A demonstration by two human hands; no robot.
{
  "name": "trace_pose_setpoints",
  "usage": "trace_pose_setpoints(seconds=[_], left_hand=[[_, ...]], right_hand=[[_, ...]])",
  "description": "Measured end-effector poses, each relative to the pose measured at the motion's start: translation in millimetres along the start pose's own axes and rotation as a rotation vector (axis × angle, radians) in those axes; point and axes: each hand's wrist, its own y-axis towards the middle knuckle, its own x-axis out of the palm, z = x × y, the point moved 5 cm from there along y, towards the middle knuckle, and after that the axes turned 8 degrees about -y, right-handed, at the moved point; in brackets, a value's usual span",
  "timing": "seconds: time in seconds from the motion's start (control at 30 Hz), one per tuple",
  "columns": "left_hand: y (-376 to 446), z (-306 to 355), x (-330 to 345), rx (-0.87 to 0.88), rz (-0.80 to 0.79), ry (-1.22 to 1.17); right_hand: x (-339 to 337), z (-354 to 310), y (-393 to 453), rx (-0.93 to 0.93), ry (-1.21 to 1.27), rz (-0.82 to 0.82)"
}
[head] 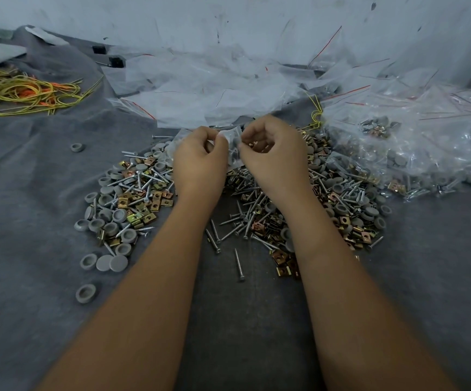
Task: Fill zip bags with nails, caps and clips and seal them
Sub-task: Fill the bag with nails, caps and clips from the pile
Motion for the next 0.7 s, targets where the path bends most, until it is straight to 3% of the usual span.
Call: trace_pose_setpoints(seconds=[0.17, 0.47, 0.7], left_hand=[[1, -1, 0, -0.001, 0.002, -0.013], [5, 0, -11, -0.015, 0.183, -0.18], [6, 0, -21, -0.055, 0.373, -0.356]], right_hand=[[3, 1, -1, -0.007, -0.042, -0.053], [-22, 19, 6, 0.219, -0.041, 0.141], [-18, 26, 6, 0.229, -0.199, 0.009]])
